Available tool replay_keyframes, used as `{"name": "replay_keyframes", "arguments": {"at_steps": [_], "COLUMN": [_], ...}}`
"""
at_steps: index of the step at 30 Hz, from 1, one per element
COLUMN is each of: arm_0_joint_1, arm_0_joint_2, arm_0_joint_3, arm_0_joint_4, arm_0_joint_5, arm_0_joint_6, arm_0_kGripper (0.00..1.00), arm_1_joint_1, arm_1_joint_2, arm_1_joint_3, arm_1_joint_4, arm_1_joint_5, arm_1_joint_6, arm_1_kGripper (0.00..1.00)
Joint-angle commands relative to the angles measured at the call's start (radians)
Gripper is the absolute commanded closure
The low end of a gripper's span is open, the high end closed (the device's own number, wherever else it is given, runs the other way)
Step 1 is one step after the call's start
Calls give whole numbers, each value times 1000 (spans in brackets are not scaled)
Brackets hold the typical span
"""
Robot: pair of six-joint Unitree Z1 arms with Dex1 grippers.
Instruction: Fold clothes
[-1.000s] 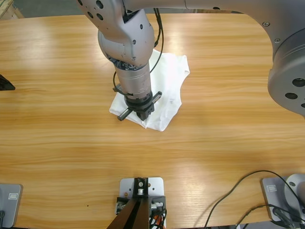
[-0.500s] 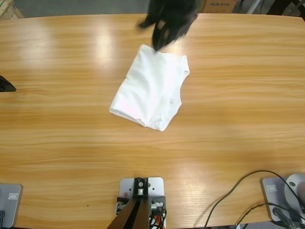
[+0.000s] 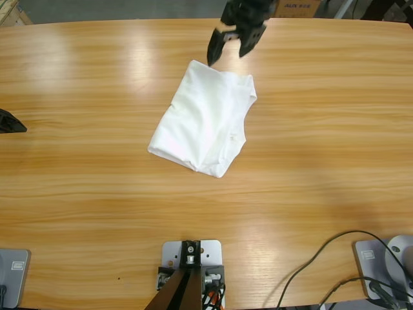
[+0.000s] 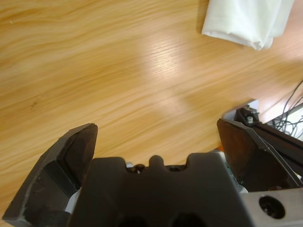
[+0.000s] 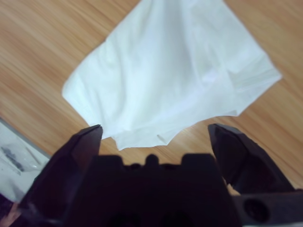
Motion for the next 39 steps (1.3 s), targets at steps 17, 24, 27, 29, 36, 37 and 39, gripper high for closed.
{"name": "replay_keyframes", "arguments": {"at_steps": [17,24,27,29,36,37,39], "arm_0_joint_1": [-12,-11,-12,-12,-12,-12,-12], "arm_0_joint_2": [66,69,72,72,72,72,72], "arm_0_joint_3": [45,48,48,48,48,48,48], "arm_0_joint_4": [-51,-52,-52,-52,-52,-52,-52], "arm_0_joint_5": [-15,-15,-15,-15,-15,-15,-15], "arm_0_joint_6": [7,7,7,7,7,7,7], "arm_0_kGripper": [0,0,3,4,4,4,4], "arm_1_joint_1": [-117,-144,-164,-173,-170,-168,-167], "arm_1_joint_2": [122,102,106,120,189,195,206], "arm_1_joint_3": [170,109,77,58,11,11,11], "arm_1_joint_4": [-174,-169,-160,-151,-103,-102,-101], "arm_1_joint_5": [107,77,62,54,45,45,45], "arm_1_joint_6": [9,35,53,70,80,80,80], "arm_1_kGripper": [276,280,395,405,439,439,439]}}
